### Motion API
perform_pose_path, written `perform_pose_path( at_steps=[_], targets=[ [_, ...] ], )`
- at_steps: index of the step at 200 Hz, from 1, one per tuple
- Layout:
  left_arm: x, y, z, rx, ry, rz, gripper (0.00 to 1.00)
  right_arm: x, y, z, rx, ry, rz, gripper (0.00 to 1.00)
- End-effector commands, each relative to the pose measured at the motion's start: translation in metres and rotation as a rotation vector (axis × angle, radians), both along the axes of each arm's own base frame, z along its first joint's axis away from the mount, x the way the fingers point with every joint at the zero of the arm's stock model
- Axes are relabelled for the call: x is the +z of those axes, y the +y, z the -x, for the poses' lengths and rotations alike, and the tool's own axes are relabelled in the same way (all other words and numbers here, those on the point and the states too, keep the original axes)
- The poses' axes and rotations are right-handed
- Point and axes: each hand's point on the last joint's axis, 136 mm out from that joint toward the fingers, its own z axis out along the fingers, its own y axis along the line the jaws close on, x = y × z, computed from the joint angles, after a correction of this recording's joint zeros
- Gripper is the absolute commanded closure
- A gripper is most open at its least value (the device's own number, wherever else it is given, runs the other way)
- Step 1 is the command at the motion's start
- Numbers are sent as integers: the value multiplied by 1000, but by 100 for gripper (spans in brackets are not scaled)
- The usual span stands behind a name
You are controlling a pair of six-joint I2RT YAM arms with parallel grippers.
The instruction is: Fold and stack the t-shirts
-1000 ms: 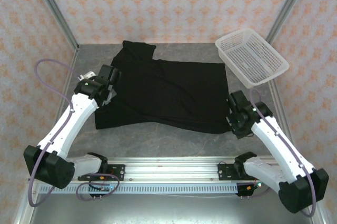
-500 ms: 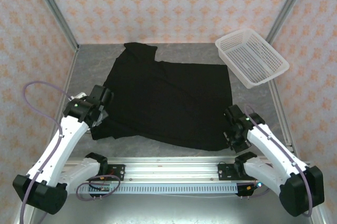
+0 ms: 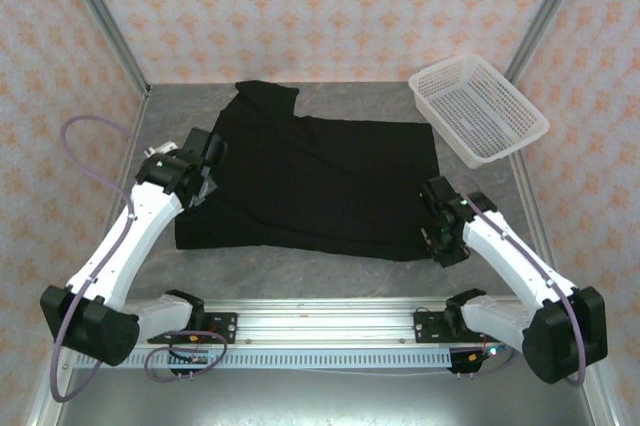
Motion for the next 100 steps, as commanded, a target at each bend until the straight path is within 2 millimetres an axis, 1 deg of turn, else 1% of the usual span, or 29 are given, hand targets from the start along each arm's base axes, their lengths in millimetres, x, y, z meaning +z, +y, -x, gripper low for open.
perform_pose_path(
  at_steps=[1, 19, 22, 36, 53, 77, 100],
  targets=[
    [12, 4, -29, -39, -46, -81, 100, 11, -10, -23, -32, -59, 70, 100],
    [11, -1, -49, -60, -58, -91, 100, 11, -13, -36, -44, -72, 72, 100],
    [11, -2, -52, -66, -60, -93, 100, 7, -13, -37, -44, -55, 77, 100],
    [12, -4, -66, -82, -70, -107, 100, 4, -15, -47, -46, -55, 85, 100],
    [7, -8, -82, -112, -61, -115, 100, 1, -16, -58, -46, -54, 82, 100],
    [-4, -14, -99, -150, -36, -118, 100, -2, -14, -74, -30, -56, 84, 100],
    [-13, -12, -106, -153, -9, -139, 100, -4, -13, -84, -23, -43, 94, 100]
  ],
)
